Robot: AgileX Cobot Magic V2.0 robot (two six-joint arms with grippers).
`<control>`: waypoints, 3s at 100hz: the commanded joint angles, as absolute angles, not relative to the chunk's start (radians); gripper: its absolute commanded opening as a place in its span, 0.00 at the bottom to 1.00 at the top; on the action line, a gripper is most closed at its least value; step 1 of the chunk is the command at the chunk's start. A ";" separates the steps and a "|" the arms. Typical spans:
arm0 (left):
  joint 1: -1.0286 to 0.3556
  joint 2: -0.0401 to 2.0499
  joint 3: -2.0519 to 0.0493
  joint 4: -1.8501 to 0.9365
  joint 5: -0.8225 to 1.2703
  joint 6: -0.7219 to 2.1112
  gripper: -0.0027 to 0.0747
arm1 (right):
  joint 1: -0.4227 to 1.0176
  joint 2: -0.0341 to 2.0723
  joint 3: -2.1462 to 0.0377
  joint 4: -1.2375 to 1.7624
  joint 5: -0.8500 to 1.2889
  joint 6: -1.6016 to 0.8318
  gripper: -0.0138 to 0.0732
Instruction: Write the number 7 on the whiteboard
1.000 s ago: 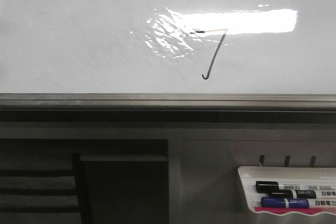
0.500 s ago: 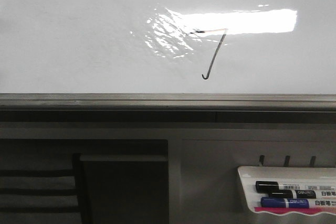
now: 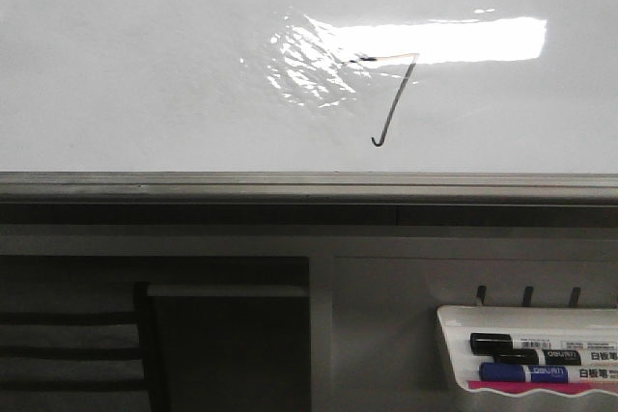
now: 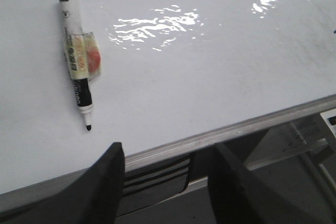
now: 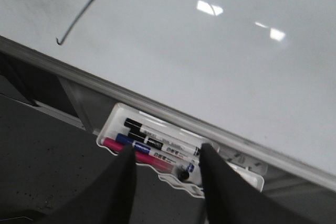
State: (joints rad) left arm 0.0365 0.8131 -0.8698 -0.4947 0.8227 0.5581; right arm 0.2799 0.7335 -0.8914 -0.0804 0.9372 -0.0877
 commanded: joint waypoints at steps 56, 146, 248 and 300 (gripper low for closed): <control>-0.017 0.498 -0.412 -0.689 0.160 0.596 0.30 | 0.275 0.410 -0.541 -0.107 0.410 0.097 0.08; -0.037 0.430 -0.382 -0.696 0.161 0.596 0.01 | 0.275 0.410 -0.541 -0.105 0.412 0.097 0.08; -0.035 -0.033 0.035 0.024 -0.019 -0.161 0.01 | 0.275 0.410 -0.541 -0.105 0.415 0.097 0.08; -0.035 -0.033 0.035 0.024 -0.025 -0.161 0.01 | 0.275 0.410 -0.541 -0.105 0.415 0.097 0.08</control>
State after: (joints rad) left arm -0.0321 -0.0047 0.0000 0.0243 0.0598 -0.1518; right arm 0.2792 0.4066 -0.5157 -0.0976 0.4908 0.0994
